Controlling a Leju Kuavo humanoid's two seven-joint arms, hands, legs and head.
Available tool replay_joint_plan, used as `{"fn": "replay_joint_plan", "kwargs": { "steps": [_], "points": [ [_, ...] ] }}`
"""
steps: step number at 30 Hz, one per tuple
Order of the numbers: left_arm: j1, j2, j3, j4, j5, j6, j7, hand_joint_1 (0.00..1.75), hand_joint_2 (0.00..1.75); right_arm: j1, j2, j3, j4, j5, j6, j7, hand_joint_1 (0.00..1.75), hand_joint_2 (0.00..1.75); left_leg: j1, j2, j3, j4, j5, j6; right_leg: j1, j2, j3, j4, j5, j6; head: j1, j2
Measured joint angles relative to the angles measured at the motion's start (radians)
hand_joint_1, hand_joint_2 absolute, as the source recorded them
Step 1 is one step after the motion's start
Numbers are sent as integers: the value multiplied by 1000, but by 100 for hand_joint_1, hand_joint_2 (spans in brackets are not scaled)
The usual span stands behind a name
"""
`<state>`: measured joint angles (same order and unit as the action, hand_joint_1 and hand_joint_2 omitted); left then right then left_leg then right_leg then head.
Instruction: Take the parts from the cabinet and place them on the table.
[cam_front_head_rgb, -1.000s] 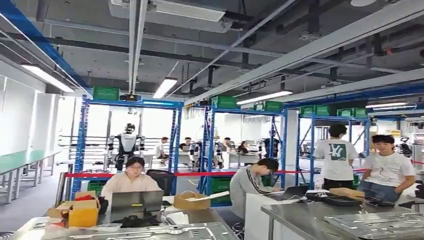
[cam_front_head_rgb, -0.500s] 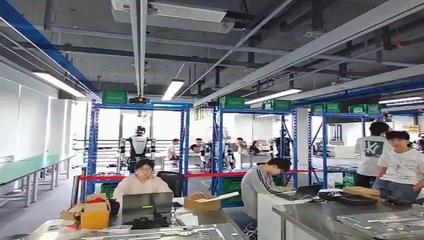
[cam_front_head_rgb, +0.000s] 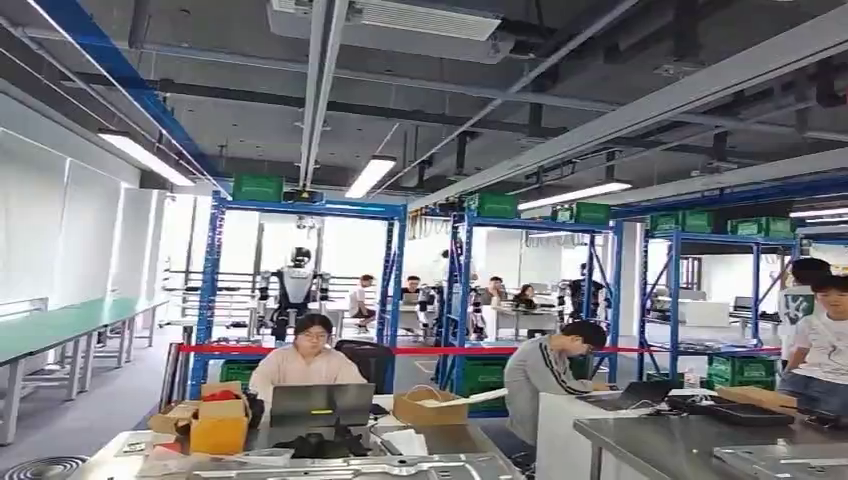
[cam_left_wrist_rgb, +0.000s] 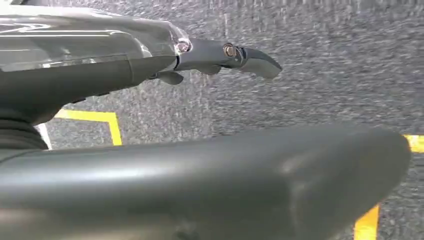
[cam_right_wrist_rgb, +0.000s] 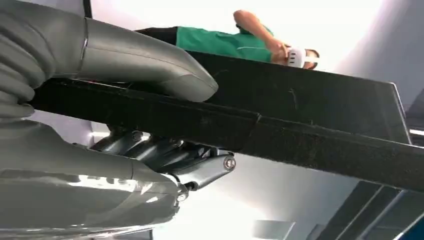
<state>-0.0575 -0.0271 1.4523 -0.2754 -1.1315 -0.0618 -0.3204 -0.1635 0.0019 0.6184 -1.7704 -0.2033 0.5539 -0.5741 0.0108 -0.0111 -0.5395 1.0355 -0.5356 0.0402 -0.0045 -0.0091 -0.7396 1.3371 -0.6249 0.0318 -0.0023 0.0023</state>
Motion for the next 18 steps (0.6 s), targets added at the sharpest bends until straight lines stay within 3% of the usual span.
{"fn": "replay_joint_plan", "kwargs": {
  "steps": [1, 2, 3, 4, 5, 7, 9, 10, 11, 12, 14, 15, 16, 17, 18],
  "points": [
    [2, 0, 0, 0, 0, 0, 0, 0, 175, 1, 0, 0, 0, 0, 0, 0, 175, 175, -3, -2, 12, 0, -9, 1, 5, 1, -7, -21, 17, -8, 0, 0],
    [2, 0, 0, 0, 0, -2, 0, 0, 175, 1, 0, 0, 0, 0, 0, 0, 175, 175, -4, -6, 28, -1, -21, 1, 16, 4, 5, -86, 60, -19, 0, 0],
    [2, 0, 0, 0, 0, -2, 0, 0, 175, 1, 0, -1, 0, 0, 0, 0, 175, 175, -4, -9, 43, -2, -31, 1, 28, 7, 28, -168, 113, -34, 0, 0],
    [2, -2, 0, 0, 0, -2, 0, 0, 175, 0, 0, -2, -1, 0, 0, 0, 175, 175, -4, -10, 55, -4, -41, 1, 45, 9, 52, -257, 185, -52, 0, 0],
    [2, -7, 0, 1, 0, -2, 0, 0, 175, 1, 0, -3, -1, 0, 0, 0, 175, 175, -3, -12, 64, -5, -49, -1, 56, 20, 53, -295, 222, -67, 0, 0],
    [3, -11, 0, 2, -1, -3, 0, 0, 175, 1, 0, -4, -3, -2, 0, 0, 175, 175, 3, -16, 74, -30, -53, -12, 57, 17, 64, -311, 209, -80, 0, 0],
    [4, -11, 0, 2, -3, -3, -1, 0, 175, 1, 0, -5, -8, -2, 0, 0, 175, 175, -4, -14, 90, -21, -28, -20, 54, 17, 99, -343, 202, -92, 1, 1],
    [2, -11, 0, 2, -3, -3, -1, 0, 175, 3, 1, -5, -9, -2, 1, 0, 175, 175, -4, -7, 84, 8, -27, -18, 46, 13, 128, -364, 201, -87, 0, 0],
    [-1, -11, 0, 2, -3, -3, -2, 0, 175, 1, 3, -5, -9, -2, 2, -1, 175, 175, -5, -5, 54, 66, -13, -22, 44, 11, 149, -377, 196, -87, 1, 0],
    [-3, -8, 0, 2, -3, -2, -2, 0, 175, -1, 3, -5, -9, -2, 2, -1, 175, 175, -4, -5, 7, 131, -20, -25, 42, 9, 161, -380, 188, -87, 1, 0],
    [0, -5, -1, 2, -3, -2, -3, 0, 175, 4, 3, -5, -9, -2, 2, -1, 175, 175, 2, -5, -83, 228, -93, -37, 36, 10, 186, -380, 162, -75, 1, 0],
    [4, -4, -1, 2, -3, -3, -3, 0, 175, 7, 3, -5, -9, -2, 2, -1, 175, 175, 7, -4, -111, 242, -135, -44, 33, 10, 203, -380, 149, -72, 1, 0],
    [7, -2, 0, 2, -3, -2, -4, 0, 175, 9, 3, -5, -9, -2, 2, -1, 175, 175, 13, -4, -127, 229, -149, -53, 28, 12, 222, -380, 134, -68, 1, 0],
    [9, -2, 0, 2, -3, -2, -4, 0, 175, 9, 3, -5, -8, -2, 2, -1, 175, 175, 20, -3, -129, 189, -135, -62, 23, 12, 245, -380, 117, -61, 1, 0],
    [9, -3, -1, 2, -4, -3, -4, 0, 175, 10, 3, -5, -8, -2, 2, -2, 175, 175, 29, -1, -122, 133, -91, -71, 18, 12, 267, -378, 101, -54, 1, 0]
  ]
}}
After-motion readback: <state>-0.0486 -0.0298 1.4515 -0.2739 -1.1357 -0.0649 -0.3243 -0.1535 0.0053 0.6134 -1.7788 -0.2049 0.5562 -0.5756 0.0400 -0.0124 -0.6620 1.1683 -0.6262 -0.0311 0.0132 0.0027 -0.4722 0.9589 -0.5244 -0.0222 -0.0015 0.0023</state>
